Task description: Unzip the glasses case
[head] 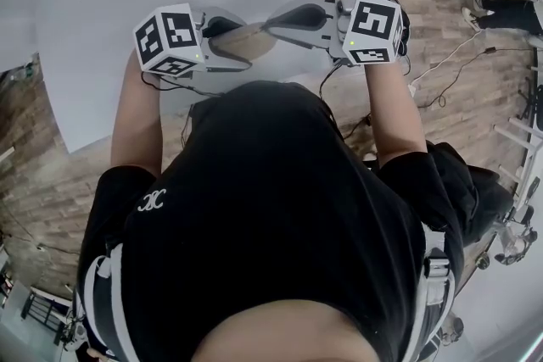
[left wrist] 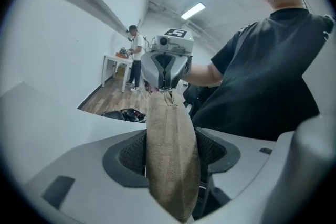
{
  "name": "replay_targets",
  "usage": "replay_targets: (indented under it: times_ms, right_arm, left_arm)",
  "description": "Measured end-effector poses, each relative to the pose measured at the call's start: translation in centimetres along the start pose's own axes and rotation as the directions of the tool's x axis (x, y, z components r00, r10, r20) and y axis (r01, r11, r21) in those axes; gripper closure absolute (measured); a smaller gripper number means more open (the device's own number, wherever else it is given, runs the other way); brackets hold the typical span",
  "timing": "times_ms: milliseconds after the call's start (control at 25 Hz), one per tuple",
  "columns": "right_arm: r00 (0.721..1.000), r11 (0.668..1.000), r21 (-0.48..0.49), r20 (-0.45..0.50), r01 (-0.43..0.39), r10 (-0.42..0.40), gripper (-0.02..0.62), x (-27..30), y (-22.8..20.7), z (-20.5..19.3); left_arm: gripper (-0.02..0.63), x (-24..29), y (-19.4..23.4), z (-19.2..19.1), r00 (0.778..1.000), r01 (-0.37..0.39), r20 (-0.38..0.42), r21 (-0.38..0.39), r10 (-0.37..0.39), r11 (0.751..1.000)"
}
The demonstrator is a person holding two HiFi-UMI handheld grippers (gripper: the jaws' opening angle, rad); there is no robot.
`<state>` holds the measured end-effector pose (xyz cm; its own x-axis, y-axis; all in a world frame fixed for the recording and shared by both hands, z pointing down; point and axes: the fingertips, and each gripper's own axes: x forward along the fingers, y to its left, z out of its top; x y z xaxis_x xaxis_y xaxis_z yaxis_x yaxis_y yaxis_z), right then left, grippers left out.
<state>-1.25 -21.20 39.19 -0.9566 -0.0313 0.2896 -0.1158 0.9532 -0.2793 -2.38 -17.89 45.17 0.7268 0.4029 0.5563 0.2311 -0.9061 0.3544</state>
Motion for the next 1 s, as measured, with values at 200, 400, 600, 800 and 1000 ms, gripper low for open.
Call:
replay_targets:
  times_ms: [200,400,600,800,1000]
  right_arm:
    - [0.999,0.999,-0.025,-0.026,0.028,-0.029,0.574,-1.2,0.3,0.0]
    - [0.999,1.0,-0.003,-0.033,0.031,-0.031,0.574,-1.9,0.6,-0.5]
    - [0.998,0.999,0.019,-0.039,0.042,-0.041,0.574,-2.6,0.7,-1.2]
    - [0.998,0.997,0.034,-0.015,0.062,-0.062,0.574,-3.0,0.7,-1.1]
    - [0.996,0.995,0.024,-0.008,0.093,-0.092,0.574,-3.0,0.1,-0.7]
  left_arm:
    - [0.331,-0.4,-0.3,0.6,0.999,0.01,0.046,-0.047,-0.008,0.999]
    - [0.331,-0.4,-1.0,0.8,0.992,0.075,0.104,-0.091,-0.066,0.993]
    - [0.331,-0.5,-1.3,1.1,0.978,0.117,0.187,-0.129,-0.091,0.985]
    - [0.331,-1.4,-1.6,1.9,0.937,0.17,0.332,-0.171,-0.106,0.97]
    - [0.331,-2.5,-1.1,2.6,0.886,0.207,0.455,-0.21,-0.092,0.956]
